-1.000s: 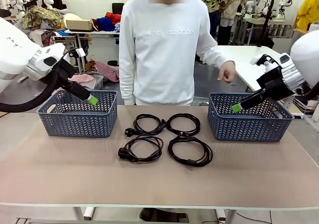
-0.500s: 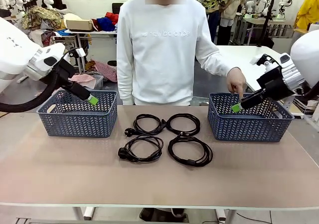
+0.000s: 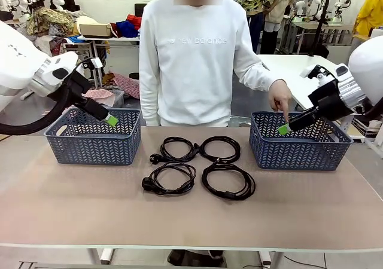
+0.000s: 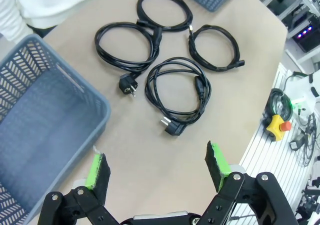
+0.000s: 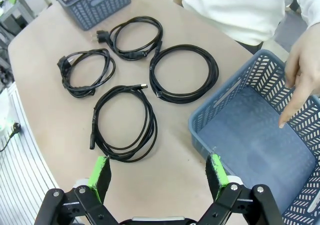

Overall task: Organize the cables according to human instructions.
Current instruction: Pick up a bundle of cables and place it in the basket indicated by the human.

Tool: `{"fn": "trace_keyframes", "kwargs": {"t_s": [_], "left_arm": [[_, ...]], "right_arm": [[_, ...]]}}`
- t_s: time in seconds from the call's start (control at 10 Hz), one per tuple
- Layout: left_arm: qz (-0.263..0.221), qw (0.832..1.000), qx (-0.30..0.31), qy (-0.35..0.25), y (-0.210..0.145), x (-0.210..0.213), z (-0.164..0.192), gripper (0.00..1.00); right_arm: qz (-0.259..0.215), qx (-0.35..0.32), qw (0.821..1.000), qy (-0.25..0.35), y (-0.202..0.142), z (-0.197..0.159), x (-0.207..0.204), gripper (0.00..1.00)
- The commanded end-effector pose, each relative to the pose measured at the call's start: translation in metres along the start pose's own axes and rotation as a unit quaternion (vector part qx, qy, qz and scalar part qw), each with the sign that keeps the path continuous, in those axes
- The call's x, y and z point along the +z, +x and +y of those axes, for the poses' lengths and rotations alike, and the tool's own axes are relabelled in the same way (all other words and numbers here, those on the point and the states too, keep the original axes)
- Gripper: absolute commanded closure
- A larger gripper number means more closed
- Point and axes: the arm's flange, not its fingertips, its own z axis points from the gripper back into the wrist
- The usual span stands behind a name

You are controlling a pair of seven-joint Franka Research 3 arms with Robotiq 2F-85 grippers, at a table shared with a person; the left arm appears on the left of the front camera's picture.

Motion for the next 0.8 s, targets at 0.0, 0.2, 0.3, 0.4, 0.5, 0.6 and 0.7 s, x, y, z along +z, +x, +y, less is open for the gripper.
{"fn": "trace_keyframes", "kwargs": {"t_s": [0.0,0.2,0.3,0.4,0.5,0.6,0.7], "left_arm": [[-0.008,1.000,-0.005,-0.010,-0.003,0.000,0.001,0.00],[-0.008,1.000,-0.005,-0.010,-0.003,0.000,0.001,0.00],[-0.008,1.000,-0.005,-0.010,-0.003,0.000,0.001,0.00],[-0.008,1.000,-0.005,-0.010,-0.003,0.000,0.001,0.00],[-0.008,1.000,-0.005,-0.010,-0.003,0.000,0.001,0.00],[-0.008,1.000,-0.005,-0.010,-0.003,0.000,0.001,0.00],[-0.008,1.000,-0.005,-0.010,-0.003,0.000,0.001,0.00]], "right_arm": [[-0.009,0.006,1.000,0.008,0.000,-0.004,-0.001,0.00],[0.018,-0.005,1.000,-0.010,0.008,0.009,-0.010,0.00],[0.044,-0.009,0.999,-0.026,0.015,0.018,-0.021,0.00],[0.069,-0.010,0.996,-0.050,0.024,0.027,-0.033,0.00],[0.096,-0.012,0.993,-0.063,0.032,0.035,-0.046,0.00],[0.127,-0.014,0.990,-0.064,0.043,0.045,-0.061,0.00],[0.156,-0.012,0.985,-0.074,0.052,0.052,-0.074,0.00]]}}
